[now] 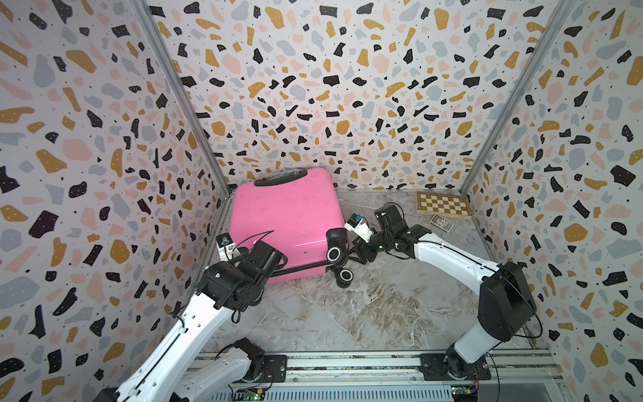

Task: Close the suitcase zippers
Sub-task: Adjust the suitcase at the center of the board.

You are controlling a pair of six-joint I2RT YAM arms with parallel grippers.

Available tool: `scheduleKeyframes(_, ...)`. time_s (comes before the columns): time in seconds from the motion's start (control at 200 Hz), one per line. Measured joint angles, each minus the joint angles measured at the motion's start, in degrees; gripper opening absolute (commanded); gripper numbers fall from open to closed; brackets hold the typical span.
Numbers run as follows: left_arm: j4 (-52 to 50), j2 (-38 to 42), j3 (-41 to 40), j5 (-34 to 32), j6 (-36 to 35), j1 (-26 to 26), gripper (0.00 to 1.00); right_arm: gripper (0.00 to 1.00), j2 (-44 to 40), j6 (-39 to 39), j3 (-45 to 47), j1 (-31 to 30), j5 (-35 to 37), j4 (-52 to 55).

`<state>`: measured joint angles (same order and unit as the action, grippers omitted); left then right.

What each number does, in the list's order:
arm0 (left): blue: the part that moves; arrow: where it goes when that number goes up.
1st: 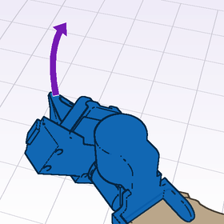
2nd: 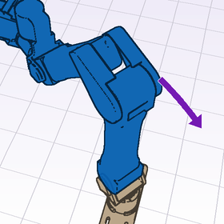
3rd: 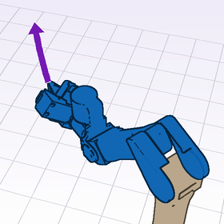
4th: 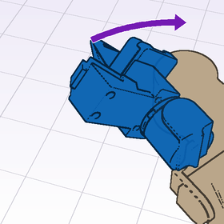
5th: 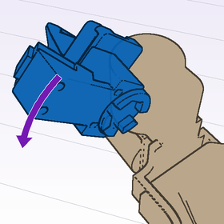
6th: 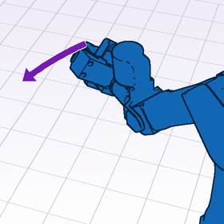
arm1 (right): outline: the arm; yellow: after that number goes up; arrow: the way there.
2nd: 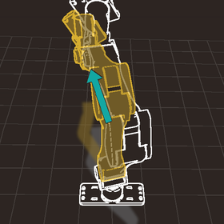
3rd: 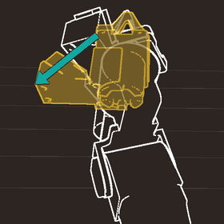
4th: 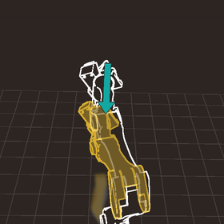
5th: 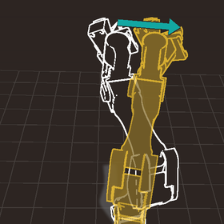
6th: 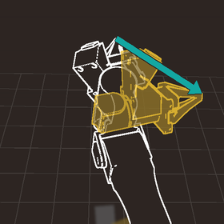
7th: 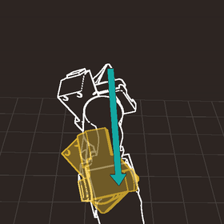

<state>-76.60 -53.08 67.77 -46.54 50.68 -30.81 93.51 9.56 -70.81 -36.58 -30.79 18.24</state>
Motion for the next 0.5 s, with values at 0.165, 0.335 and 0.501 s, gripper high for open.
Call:
scheduleKeyframes(0.165, 7.9, 2.8, 1.8, 17.5, -16.6, 0.0, 0.85, 0.69, -0.4, -1.4, 1.0, -4.6, -0.5, -1.2)
scheduleKeyframes(0.335, 13.6, 1.0, 1.8, 30.0, -22.3, -6.3, 0.87, 0.69, -2.1, -3.4, 2.7, -6.8, 0.5, -4.5)
scheduleKeyframes(0.501, 17.4, -4.4, 1.9, 31.5, -24.9, -14.9, 0.88, 0.70, -6.7, -6.2, 7.0, -2.7, 4.2, -6.8)
